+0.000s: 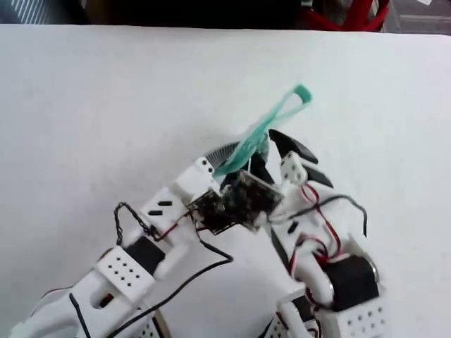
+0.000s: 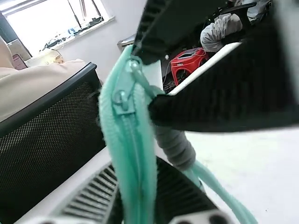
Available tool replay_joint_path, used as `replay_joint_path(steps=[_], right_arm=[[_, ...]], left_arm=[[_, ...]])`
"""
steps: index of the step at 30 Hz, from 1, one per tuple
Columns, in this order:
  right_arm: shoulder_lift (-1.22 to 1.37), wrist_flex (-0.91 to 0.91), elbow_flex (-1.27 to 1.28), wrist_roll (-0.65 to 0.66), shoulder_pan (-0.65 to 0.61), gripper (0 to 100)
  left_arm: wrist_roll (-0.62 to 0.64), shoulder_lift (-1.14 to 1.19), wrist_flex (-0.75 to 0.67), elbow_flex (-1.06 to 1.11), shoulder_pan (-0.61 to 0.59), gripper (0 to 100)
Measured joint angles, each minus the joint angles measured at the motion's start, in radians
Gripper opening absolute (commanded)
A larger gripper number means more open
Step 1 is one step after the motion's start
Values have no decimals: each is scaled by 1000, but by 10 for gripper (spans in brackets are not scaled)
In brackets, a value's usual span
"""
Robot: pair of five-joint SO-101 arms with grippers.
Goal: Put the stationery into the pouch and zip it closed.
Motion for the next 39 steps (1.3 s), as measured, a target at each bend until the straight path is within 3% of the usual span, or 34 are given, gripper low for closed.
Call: replay_joint_path(steps=[5,11,18,30,39], right_arm=[[87,-2,-72,2,2,12],[26,74,-83,109,-48,20],[-41,80,-83,89,-58,20],[-41,-249,41,-120,157,20],[-43,-407,132,-138,201,20]], left_arm=[[0,0,0,0,-2,22],[0,0,0,0,-2,23],[0,0,0,0,0,23],[0,-2,0,6,5,23],[0,-2,-9,6,5,23]])
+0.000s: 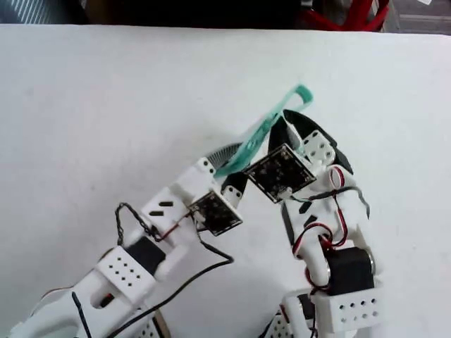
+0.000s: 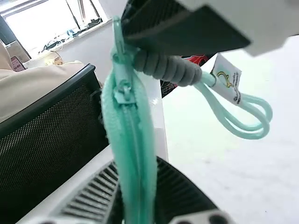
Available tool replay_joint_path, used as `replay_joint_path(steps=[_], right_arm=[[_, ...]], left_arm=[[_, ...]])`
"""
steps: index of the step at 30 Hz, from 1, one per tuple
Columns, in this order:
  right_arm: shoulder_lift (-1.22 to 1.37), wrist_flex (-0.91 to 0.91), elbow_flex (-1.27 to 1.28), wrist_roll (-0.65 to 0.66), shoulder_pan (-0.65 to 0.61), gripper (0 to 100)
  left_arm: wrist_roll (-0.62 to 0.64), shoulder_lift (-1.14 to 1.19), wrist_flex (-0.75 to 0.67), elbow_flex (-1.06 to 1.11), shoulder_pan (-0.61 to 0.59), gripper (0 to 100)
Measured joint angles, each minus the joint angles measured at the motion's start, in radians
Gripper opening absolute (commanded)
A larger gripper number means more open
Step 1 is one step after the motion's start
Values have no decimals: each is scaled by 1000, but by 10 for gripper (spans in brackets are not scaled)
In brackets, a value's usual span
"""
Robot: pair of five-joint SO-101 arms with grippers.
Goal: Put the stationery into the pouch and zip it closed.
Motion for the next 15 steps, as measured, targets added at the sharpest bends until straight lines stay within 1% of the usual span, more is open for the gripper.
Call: replay_joint_path(steps=[8,13,15], right_arm=[[0,-176,87,-2,60,19],[0,-292,149,-3,77,19],[3,-338,166,-6,123,19]], left_arm=[[0,0,2,-3,0,23],[0,0,2,-11,0,22],[0,-14,20,3,0,22]])
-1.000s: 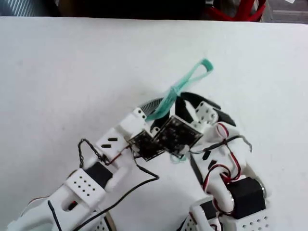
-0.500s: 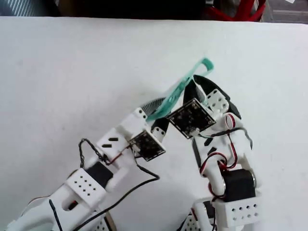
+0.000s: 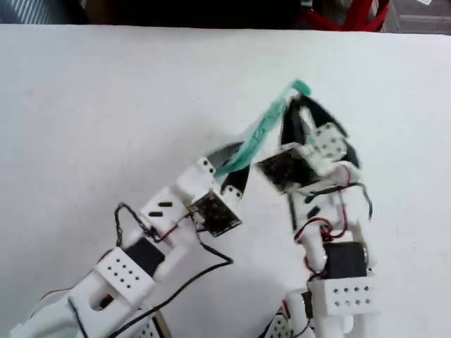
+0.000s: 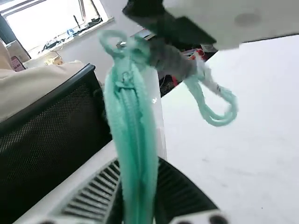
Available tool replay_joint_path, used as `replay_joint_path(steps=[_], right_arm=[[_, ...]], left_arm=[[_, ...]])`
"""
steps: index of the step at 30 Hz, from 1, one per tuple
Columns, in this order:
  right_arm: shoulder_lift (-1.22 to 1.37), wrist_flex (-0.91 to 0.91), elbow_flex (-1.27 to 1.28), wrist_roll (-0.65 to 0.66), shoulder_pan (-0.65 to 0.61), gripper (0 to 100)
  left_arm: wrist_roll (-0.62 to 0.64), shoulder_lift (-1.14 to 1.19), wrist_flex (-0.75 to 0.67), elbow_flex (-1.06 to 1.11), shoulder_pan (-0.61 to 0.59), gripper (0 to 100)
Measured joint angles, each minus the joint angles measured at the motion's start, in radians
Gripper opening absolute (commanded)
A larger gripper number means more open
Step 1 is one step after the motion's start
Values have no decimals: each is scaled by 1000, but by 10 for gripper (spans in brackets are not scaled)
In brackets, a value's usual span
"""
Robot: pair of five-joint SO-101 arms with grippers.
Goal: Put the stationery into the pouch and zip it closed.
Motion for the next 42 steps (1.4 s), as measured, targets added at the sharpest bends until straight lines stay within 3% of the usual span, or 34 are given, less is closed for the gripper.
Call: replay_joint_path(steps=[10,13,16,19,23,28,42], right_arm=[[218,-112,-17,-21,97,19],[199,8,-118,-104,152,29],[132,210,-232,-132,170,124],[52,422,-281,-43,86,226],[-21,669,-296,186,-81,220],[6,893,-382,439,-170,221],[413,1010,-752,512,-172,220]], left_arm=[[-2,-2,40,-3,3,22],[-2,-2,41,-3,3,22],[-2,-2,41,-3,3,22],[-2,-2,41,-3,3,22],[-2,-2,41,-3,3,22],[-2,-2,43,-3,3,22],[-2,-2,43,-3,2,22]])
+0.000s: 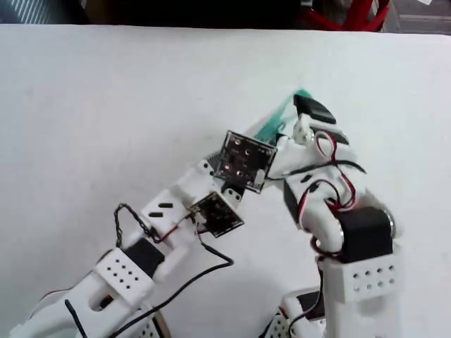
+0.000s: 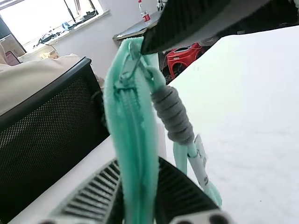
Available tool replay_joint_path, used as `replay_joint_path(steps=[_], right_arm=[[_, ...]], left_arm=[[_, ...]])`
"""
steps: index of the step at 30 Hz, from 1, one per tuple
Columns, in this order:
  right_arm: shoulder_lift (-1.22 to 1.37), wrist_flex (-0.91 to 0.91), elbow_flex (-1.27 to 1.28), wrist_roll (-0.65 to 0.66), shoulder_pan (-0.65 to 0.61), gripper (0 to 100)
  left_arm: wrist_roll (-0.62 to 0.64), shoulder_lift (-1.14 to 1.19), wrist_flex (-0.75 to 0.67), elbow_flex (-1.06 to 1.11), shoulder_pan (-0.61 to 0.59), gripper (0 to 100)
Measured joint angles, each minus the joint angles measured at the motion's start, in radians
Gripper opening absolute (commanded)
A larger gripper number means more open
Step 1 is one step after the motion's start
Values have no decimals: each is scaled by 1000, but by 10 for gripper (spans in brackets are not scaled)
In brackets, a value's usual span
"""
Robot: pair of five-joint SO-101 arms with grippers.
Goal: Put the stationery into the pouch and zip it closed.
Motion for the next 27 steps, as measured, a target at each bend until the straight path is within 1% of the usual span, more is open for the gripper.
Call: replay_joint_path(steps=[5,6,10,12,18,23,27], right_arm=[[89,83,-41,114,6,216],[114,91,-43,123,3,200],[117,87,-46,133,9,50],[106,86,-49,135,11,15],[64,64,-20,141,11,19],[20,-3,38,133,9,19],[-37,-77,49,9,3,19]], left_arm=[[0,0,0,0,2,22],[0,0,0,0,2,22],[0,0,0,0,2,22],[0,0,2,0,2,22],[0,14,9,2,2,22],[0,15,9,2,0,22],[0,12,6,2,-5,22]])
